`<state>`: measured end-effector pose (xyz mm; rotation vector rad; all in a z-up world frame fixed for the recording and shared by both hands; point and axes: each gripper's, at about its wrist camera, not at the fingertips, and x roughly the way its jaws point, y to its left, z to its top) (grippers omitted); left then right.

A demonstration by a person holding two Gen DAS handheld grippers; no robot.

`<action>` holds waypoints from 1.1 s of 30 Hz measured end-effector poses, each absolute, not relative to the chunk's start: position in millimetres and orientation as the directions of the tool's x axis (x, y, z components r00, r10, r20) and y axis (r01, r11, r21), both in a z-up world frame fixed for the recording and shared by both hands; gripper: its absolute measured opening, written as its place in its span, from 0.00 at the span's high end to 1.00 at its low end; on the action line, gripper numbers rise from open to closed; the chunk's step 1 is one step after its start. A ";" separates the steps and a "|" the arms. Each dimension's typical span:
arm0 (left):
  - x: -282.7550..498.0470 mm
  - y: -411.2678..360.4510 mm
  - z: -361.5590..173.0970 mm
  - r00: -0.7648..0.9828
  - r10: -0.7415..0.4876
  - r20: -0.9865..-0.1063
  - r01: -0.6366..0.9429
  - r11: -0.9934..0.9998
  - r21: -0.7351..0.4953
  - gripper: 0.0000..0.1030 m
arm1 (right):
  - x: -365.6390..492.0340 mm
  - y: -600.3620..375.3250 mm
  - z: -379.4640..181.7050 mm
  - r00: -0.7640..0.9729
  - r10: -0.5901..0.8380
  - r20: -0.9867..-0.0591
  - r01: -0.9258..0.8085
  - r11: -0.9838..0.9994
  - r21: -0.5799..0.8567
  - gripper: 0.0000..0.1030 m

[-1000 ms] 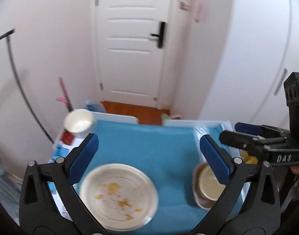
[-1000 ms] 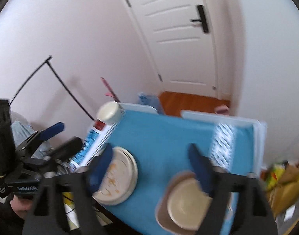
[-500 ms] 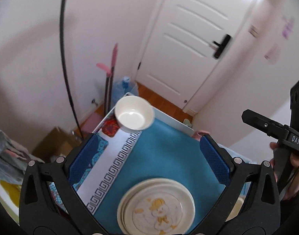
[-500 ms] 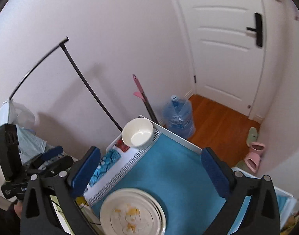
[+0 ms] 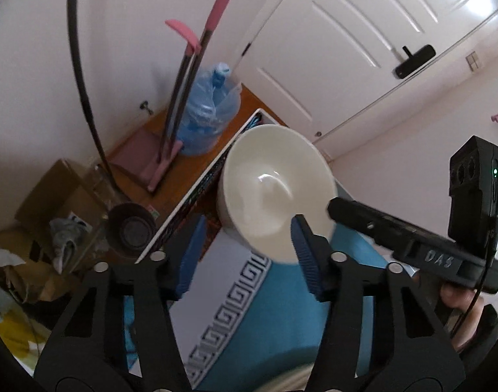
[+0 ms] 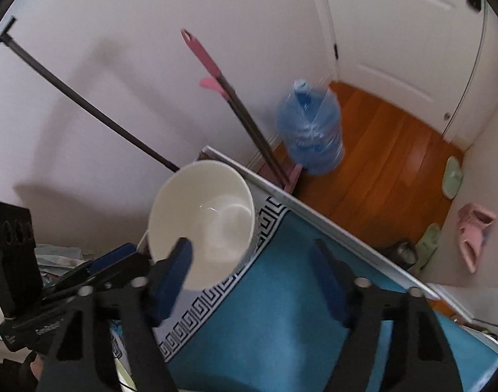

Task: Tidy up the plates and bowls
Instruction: 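Reach both grippers to the plain white bowl rim and close them, then lift the white bowl with both grippers and lower it into the cream bowl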

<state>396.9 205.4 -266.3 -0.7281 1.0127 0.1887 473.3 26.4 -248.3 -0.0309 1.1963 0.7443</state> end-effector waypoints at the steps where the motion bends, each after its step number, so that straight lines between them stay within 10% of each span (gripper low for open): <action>1: 400.9 206.6 -270.2 0.532 -0.183 -0.826 -0.464 0.753 -0.466 0.59 | 475.4 27.3 -252.6 0.151 0.504 -0.851 -0.535 0.765 0.359 0.47; 11: 421.4 214.3 -295.0 0.502 -0.165 -0.849 -0.462 0.779 -0.424 0.79 | 484.0 38.4 -274.0 0.116 0.511 -0.852 -0.540 0.752 0.378 0.83; 33: 376.5 125.5 -174.8 0.585 -0.116 -0.803 -0.275 0.903 -0.331 0.81 | 397.8 -32.7 -169.6 0.395 0.493 -0.775 -0.552 0.802 0.229 0.84</action>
